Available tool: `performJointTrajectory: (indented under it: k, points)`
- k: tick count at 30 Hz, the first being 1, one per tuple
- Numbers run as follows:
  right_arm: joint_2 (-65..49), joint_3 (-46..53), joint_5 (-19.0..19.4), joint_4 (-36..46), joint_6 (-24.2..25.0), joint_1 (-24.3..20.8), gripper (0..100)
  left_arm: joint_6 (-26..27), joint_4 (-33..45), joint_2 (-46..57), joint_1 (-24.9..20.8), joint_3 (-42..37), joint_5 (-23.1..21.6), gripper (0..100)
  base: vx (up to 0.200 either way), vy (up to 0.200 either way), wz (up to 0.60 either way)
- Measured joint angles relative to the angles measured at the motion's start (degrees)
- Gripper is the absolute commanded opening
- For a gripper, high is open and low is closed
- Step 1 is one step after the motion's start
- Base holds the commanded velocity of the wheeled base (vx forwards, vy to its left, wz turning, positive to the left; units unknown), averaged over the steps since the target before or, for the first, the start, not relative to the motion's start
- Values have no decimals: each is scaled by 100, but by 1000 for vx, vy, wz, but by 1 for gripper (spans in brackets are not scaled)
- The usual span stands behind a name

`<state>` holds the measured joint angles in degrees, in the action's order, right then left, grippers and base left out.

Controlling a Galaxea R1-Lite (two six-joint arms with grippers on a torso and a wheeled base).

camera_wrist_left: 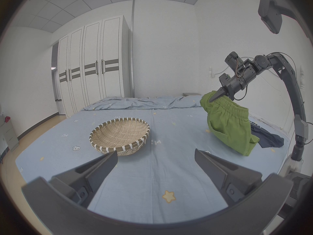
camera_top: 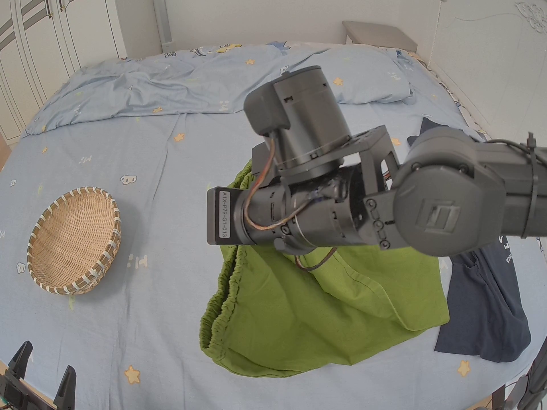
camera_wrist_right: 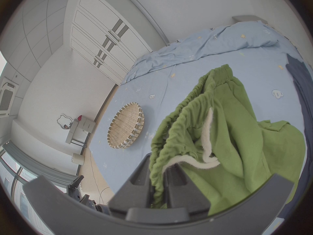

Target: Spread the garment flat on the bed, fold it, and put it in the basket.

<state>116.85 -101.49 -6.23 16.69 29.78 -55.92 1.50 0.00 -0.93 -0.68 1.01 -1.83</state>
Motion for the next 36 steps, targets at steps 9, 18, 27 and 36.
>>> performJointTrajectory:
  k: [9, 18, 27, 36]
  points:
    - [333, -135, 88, -51, -6, -26, 100, 5, 0, 0, -2, 0, -2, 100, 0, 0, 0]
    - [655, -171, 79, 107, -59, -91, 100, 11, 10, 0, -5, 0, -2, 100, 0, 0, 0]
    - [617, -5, 87, 406, -1, -11, 100, -6, 2, 0, -2, 2, -24, 100, 0, 0, 0]
    - [-336, 800, 440, 449, -6, 438, 100, -363, 467, -393, -122, 1200, -430, 100, 0, 0, 0]
